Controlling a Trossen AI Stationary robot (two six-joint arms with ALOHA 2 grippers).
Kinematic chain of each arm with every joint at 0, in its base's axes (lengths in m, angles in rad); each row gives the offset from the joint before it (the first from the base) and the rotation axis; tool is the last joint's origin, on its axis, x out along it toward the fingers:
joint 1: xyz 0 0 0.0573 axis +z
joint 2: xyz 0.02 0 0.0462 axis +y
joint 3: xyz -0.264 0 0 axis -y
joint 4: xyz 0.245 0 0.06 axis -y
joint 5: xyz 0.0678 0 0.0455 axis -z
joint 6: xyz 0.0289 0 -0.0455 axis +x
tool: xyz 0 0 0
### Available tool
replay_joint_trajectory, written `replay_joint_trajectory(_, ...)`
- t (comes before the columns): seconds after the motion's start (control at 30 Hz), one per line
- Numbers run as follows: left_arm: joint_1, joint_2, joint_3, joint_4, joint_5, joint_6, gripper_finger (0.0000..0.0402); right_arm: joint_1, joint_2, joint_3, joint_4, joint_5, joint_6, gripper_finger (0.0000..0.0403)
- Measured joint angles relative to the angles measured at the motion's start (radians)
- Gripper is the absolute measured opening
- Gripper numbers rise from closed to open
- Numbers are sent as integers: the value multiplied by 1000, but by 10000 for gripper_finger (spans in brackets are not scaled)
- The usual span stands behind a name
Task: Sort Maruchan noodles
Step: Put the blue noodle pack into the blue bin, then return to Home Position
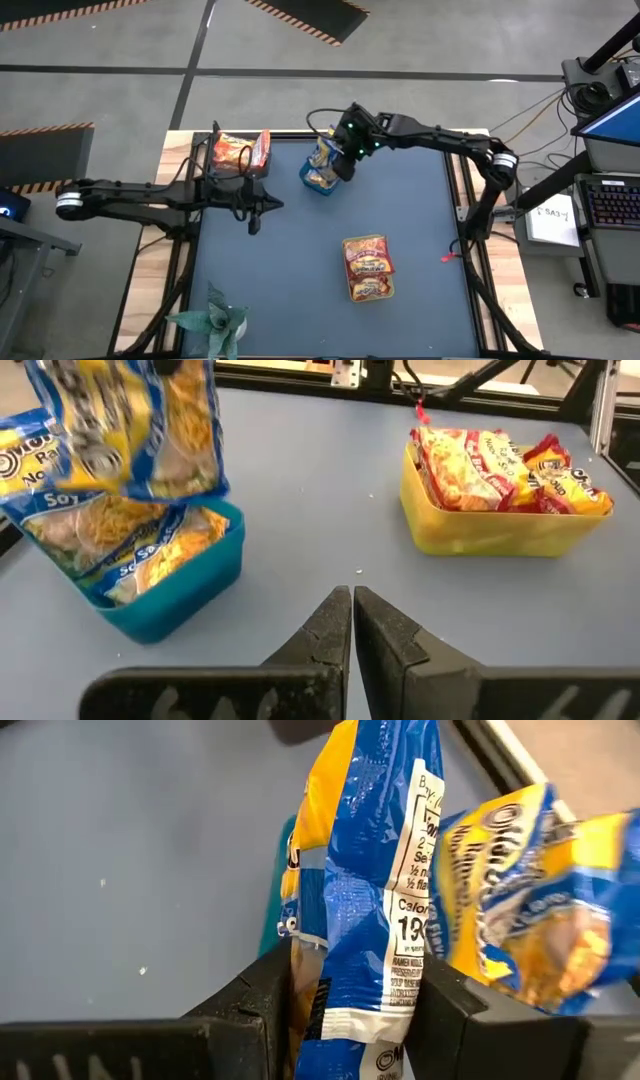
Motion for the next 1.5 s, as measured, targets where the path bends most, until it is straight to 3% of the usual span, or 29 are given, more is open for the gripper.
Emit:
replay_joint_trajectory(0.4,1,33,0,33,-66,6,0,-10,128,37,10,-32,-104,134)
replay_joint_trajectory(0.77,1,50,0,50,-78,10,0,-11,148,81,34,-18,-135,236)
replay_joint_trajectory(0.93,1,52,0,55,-78,10,0,-12,142,124,5,131,-125,264)
replay_joint_trajectory(1.03,1,52,0,55,-79,10,0,-13,142,153,-18,241,-127,263)
replay_joint_trajectory(1.13,1,52,0,55,-79,10,0,-13,141,184,-33,284,-121,253)
replay_joint_trajectory(1.33,1,34,0,30,-78,10,0,5,113,161,-31,223,-125,240)
replay_joint_trajectory(1.5,1,-4,0,-21,-78,18,0,40,67,42,63,138,-127,240)
